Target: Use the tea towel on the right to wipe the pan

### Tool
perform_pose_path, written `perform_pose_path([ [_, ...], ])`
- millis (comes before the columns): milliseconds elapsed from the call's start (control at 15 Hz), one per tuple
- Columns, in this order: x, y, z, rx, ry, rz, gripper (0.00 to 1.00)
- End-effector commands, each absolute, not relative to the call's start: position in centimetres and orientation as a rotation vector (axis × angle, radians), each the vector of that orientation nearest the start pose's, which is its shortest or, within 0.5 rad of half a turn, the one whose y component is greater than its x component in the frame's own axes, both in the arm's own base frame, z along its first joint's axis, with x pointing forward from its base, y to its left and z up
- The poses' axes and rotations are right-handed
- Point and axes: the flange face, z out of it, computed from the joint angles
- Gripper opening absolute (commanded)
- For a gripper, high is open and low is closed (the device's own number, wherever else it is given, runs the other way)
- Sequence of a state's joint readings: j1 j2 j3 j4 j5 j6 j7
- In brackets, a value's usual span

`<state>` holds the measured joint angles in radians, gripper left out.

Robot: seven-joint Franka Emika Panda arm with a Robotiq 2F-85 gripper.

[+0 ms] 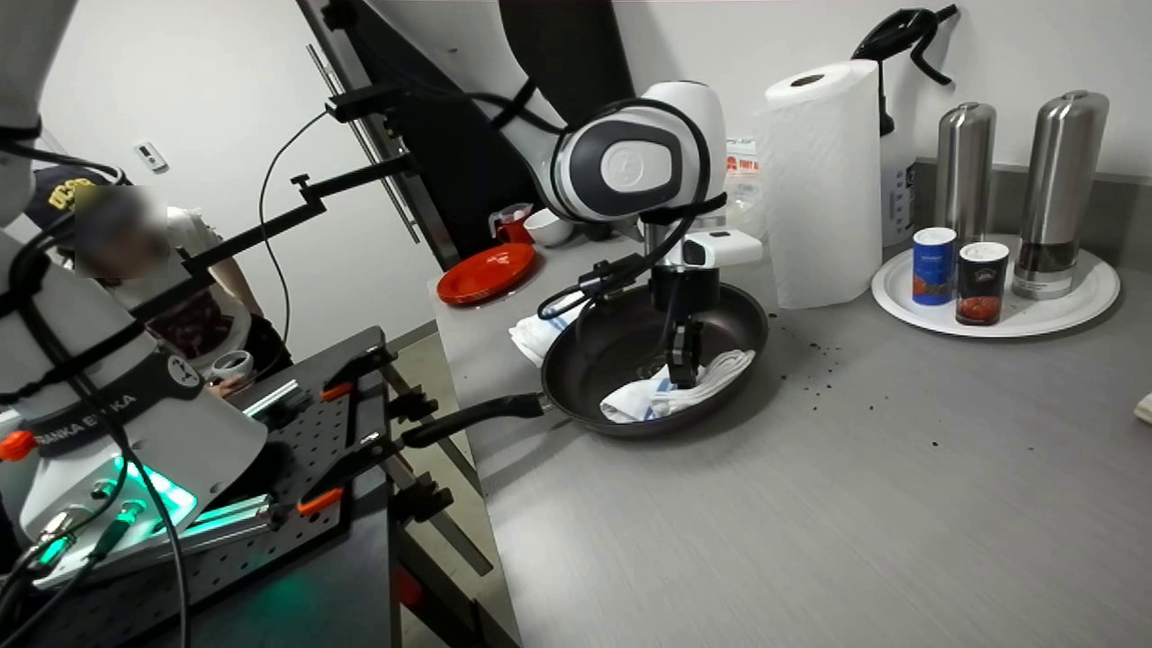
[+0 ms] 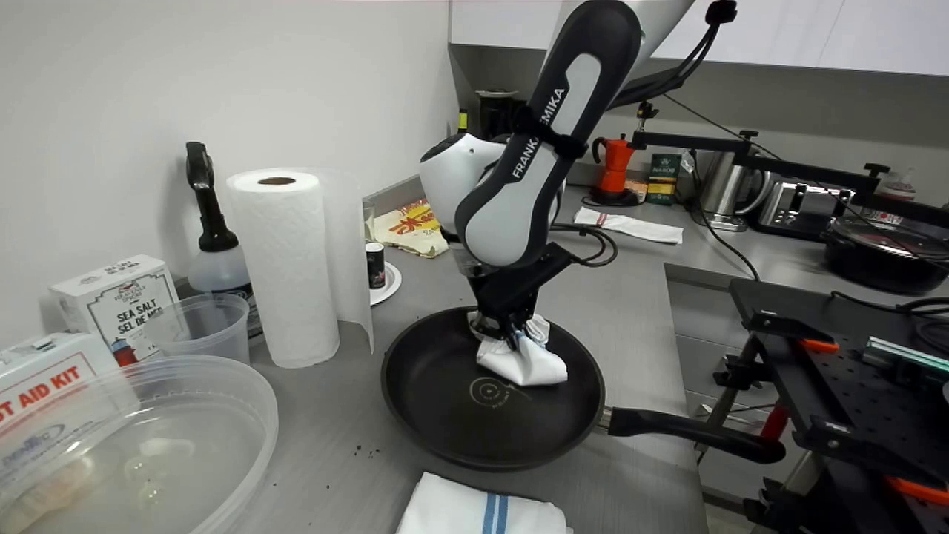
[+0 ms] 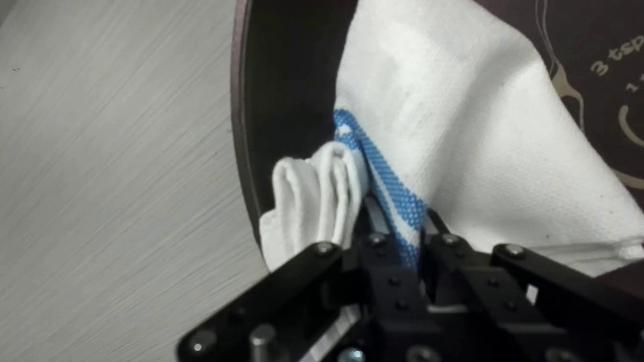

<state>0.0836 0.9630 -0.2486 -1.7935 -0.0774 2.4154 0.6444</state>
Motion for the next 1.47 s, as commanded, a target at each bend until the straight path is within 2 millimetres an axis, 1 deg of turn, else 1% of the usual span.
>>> perform_pose_path([
  [0,57.9,-9.0,-0.2,-3.205,1.147,0.449,0.03],
  [267,58.6,-6.5,-0.4,-3.150,1.124,0.462,0.03],
  [733,60.7,-0.1,0.5,-2.985,1.057,0.486,0.03],
  [867,60.9,1.2,0.6,-2.945,1.042,0.492,0.03],
  [933,61.0,1.6,0.6,-2.930,1.035,0.495,0.03],
  [1067,61.2,1.8,0.6,-2.905,1.046,0.503,0.03],
  [1400,61.5,0.7,0.9,-2.820,1.081,0.559,0.03],
])
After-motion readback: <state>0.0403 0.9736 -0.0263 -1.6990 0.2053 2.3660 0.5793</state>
